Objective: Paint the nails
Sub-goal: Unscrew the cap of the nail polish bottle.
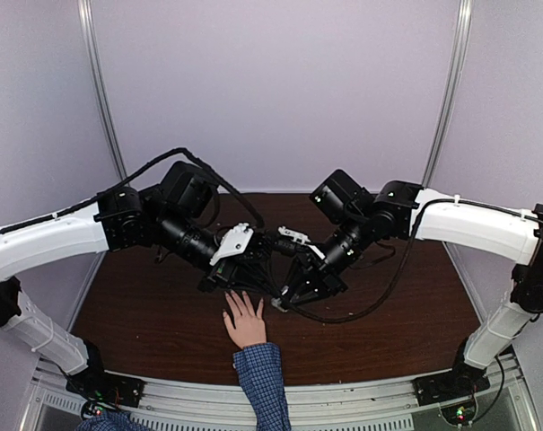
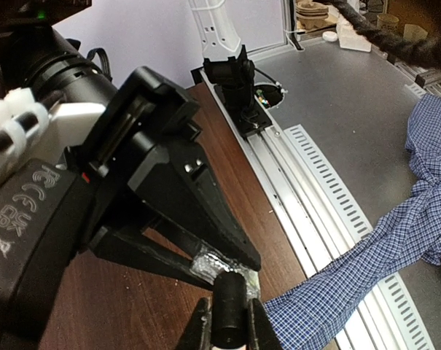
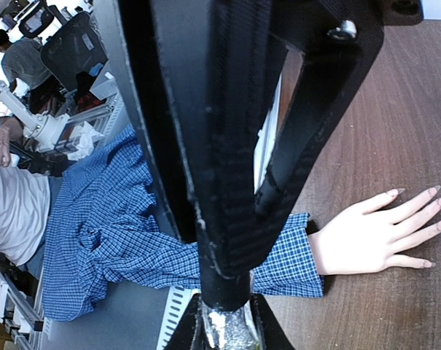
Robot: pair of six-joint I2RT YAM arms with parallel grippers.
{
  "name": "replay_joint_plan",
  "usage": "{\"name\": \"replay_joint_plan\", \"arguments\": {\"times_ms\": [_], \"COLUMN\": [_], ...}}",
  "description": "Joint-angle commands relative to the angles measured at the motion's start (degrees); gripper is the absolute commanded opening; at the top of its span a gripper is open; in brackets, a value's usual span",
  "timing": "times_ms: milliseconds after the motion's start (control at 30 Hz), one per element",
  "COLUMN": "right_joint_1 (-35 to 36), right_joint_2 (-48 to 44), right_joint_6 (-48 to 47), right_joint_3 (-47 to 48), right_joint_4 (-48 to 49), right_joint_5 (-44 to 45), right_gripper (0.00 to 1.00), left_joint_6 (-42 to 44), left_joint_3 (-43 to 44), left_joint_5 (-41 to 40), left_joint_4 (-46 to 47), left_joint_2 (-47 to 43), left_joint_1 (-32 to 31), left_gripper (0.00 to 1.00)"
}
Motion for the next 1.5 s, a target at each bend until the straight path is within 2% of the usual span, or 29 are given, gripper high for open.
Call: {"name": "replay_joint_plan", "arguments": {"times_ms": [0,633,900,1200,1467], "right_joint_1": [0.3,0.3,0.5,0.4,0.0], "right_joint_2": [-3.0,-8.6,-9.6,-11.5,-13.2], "right_joint_6": [0.0,2.7,3.7,4.5,5.1], "right_joint_3": [0.9,-2.5,-3.7,-6.3,-8.9], "right_joint_4": [3.3,10.6,13.7,16.6,19.9], "right_joint_5": [5.3,17.9,21.6,26.8,25.1], "right_gripper": [0.0,0.0,0.0,0.0,0.0], "left_joint_6": [-3.3,-12.4,-18.0,-20.4,-22.1], "left_joint_3": [1.9,2.0,2.4,2.6,1.5], "left_joint_5": [-1.5,-10.0,-12.7,-14.0,-13.7], "left_joint_4": [1.7,7.3,10.0,11.4,13.3], "left_joint_2": [1.2,2.1,3.3,2.3,1.2], "left_joint_1": [-0.4,-0.4,-0.4,0.0,1.0], "left_gripper": [0.0,0.0,0.0,0.0,0.0]}}
